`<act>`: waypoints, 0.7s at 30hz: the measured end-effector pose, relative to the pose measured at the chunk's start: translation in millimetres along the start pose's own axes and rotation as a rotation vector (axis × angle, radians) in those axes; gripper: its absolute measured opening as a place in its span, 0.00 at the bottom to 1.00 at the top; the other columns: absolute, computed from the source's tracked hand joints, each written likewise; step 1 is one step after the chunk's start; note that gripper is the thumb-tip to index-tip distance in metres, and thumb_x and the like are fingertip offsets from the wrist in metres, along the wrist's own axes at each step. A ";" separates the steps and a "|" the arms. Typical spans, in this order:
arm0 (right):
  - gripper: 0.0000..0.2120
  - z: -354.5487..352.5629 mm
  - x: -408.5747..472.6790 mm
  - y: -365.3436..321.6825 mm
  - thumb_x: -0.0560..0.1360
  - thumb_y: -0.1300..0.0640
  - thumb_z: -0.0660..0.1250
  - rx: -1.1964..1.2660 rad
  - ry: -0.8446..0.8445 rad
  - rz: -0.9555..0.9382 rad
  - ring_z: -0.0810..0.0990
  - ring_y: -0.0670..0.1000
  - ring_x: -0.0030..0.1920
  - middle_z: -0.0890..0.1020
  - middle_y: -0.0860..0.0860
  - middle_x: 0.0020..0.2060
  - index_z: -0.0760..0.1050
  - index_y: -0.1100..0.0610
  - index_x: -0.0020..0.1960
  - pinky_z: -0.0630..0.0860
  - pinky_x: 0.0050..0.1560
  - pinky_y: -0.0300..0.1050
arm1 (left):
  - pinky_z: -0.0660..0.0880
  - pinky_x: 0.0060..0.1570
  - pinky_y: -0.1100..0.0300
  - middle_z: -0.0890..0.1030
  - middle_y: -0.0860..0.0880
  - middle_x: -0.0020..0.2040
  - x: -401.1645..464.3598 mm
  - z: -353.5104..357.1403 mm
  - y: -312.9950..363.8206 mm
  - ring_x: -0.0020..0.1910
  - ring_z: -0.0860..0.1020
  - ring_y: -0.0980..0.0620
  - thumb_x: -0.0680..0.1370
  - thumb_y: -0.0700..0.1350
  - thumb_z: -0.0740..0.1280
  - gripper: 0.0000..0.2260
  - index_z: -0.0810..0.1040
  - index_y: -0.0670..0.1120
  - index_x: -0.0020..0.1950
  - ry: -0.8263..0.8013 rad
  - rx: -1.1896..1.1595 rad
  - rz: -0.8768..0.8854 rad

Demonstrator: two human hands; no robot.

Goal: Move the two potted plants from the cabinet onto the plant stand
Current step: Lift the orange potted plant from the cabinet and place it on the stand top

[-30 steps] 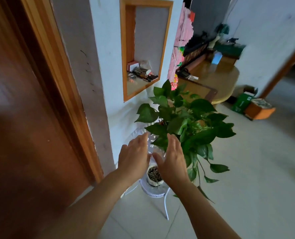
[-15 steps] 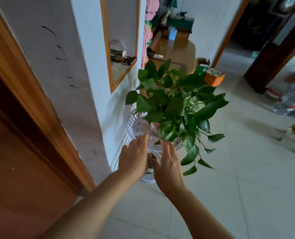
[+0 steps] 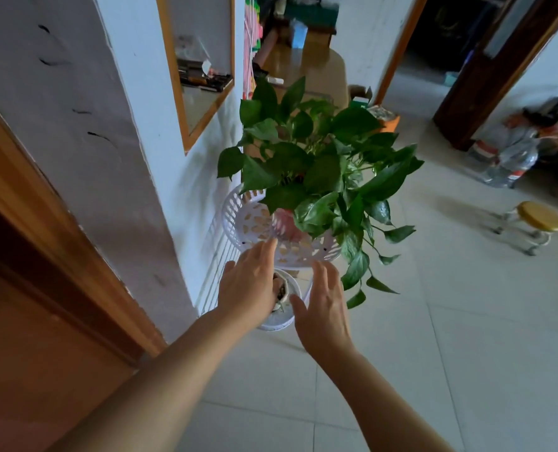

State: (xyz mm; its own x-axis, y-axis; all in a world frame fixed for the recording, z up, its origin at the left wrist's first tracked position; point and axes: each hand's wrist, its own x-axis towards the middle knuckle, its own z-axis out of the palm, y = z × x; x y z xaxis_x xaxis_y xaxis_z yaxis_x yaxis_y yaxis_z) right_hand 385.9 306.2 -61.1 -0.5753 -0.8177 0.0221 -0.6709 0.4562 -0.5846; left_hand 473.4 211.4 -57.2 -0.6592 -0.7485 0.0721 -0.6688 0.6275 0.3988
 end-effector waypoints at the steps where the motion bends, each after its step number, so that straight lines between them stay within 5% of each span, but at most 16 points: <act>1: 0.31 1.8 5.3 1.2 0.75 0.58 0.67 -0.003 -0.006 0.005 0.63 0.57 0.71 0.62 0.57 0.72 0.58 0.58 0.73 0.62 0.71 0.49 | 0.66 0.64 0.49 0.64 0.50 0.73 3.3 2.6 -0.9 0.71 0.65 0.49 0.78 0.47 0.61 0.28 0.52 0.47 0.75 0.009 -0.003 0.011; 10: 0.32 35.4 52.0 34.3 0.76 0.59 0.65 -0.013 -0.015 -0.011 0.64 0.59 0.71 0.60 0.59 0.73 0.53 0.56 0.75 0.67 0.69 0.52 | 0.68 0.64 0.46 0.65 0.47 0.73 44.6 52.0 -13.2 0.69 0.68 0.46 0.77 0.45 0.65 0.30 0.53 0.47 0.75 0.047 0.005 0.072; 15: 0.37 57.6 89.8 56.5 0.77 0.59 0.64 0.004 -0.003 -0.042 0.59 0.60 0.73 0.58 0.62 0.73 0.45 0.61 0.76 0.59 0.73 0.50 | 0.70 0.62 0.43 0.65 0.46 0.73 81.2 78.6 -21.6 0.68 0.69 0.42 0.76 0.46 0.65 0.29 0.56 0.47 0.73 0.121 0.049 0.107; 21: 0.37 85.0 129.6 73.5 0.78 0.56 0.62 0.028 0.102 -0.094 0.52 0.62 0.76 0.54 0.64 0.75 0.40 0.62 0.76 0.57 0.74 0.56 | 0.68 0.66 0.48 0.51 0.48 0.79 109.3 112.8 -35.3 0.76 0.58 0.47 0.79 0.41 0.60 0.32 0.45 0.47 0.77 0.231 0.193 0.175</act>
State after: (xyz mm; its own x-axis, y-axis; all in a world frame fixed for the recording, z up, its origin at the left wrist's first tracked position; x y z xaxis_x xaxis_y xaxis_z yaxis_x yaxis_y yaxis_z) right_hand 301.7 203.9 -170.2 -0.5559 -0.8158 0.1594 -0.7115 0.3678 -0.5988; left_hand 386.2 131.6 -166.6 -0.6895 -0.6408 0.3376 -0.6197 0.7632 0.1831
